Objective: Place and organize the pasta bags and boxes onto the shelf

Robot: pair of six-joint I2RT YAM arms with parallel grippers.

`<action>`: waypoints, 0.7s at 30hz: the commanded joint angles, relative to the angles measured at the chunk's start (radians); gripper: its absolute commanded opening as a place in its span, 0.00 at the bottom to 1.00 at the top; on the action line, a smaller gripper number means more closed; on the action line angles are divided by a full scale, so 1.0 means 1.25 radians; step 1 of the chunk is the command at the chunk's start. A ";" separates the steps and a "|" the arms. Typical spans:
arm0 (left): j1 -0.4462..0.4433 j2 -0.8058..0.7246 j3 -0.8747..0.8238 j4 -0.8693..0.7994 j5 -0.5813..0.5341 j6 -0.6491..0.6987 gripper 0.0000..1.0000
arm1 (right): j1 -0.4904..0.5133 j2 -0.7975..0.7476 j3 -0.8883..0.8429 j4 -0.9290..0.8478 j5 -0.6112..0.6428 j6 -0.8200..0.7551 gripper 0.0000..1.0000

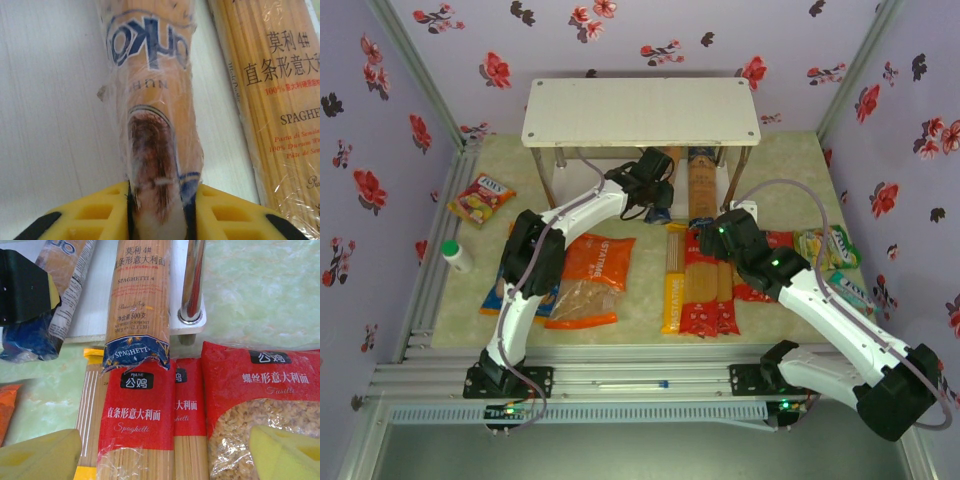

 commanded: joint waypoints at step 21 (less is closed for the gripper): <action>-0.017 0.019 0.026 0.189 0.092 -0.060 0.54 | -0.009 -0.018 -0.003 -0.004 0.007 -0.006 0.88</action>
